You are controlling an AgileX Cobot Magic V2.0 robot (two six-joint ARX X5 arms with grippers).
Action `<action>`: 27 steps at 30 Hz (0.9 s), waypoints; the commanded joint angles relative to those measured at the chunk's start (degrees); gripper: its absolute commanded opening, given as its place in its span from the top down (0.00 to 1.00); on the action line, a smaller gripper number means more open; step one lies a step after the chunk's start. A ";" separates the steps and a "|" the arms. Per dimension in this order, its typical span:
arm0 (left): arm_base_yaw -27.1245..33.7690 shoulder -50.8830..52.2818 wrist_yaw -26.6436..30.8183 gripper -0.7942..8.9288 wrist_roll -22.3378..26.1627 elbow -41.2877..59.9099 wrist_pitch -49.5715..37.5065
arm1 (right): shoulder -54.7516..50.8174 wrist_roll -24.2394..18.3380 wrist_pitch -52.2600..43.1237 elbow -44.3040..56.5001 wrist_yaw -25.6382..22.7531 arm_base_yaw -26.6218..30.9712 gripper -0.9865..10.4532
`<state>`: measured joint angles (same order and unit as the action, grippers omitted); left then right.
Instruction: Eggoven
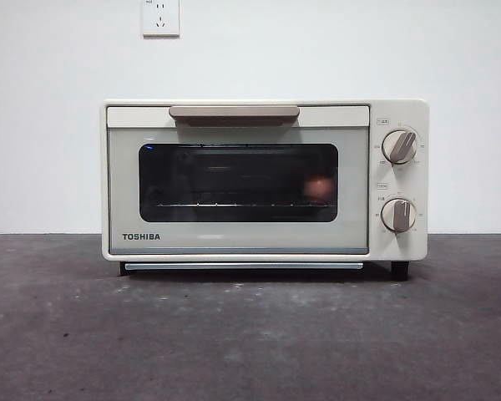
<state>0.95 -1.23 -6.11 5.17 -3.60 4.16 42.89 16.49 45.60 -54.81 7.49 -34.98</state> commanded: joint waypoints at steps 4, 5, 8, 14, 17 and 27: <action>0.15 1.07 0.07 0.91 -0.33 3.41 2.16 | 0.37 -0.50 -0.59 -0.39 -0.11 -0.46 0.91; 0.17 1.07 0.07 0.91 -0.26 3.43 3.98 | 0.37 -0.50 -0.59 -0.39 -0.09 -0.46 0.91; 0.20 1.07 0.09 0.91 -0.70 3.41 5.92 | 0.37 -0.50 -0.57 -0.39 -0.09 -0.46 0.91; 0.22 1.05 0.07 0.91 -0.94 3.41 5.97 | 0.37 -0.50 -0.59 -0.39 -0.13 -0.46 0.91; 0.22 1.05 0.09 0.91 -0.94 3.41 5.97 | 0.37 -0.50 -0.59 -0.39 -0.11 -0.46 0.91; 0.22 1.05 0.09 0.91 -0.94 3.41 5.97 | 0.37 -0.50 -0.59 -0.39 -0.13 -0.46 0.91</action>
<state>1.02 -0.23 -6.02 4.75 -1.76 10.00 42.89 16.49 45.58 -54.81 7.49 -34.98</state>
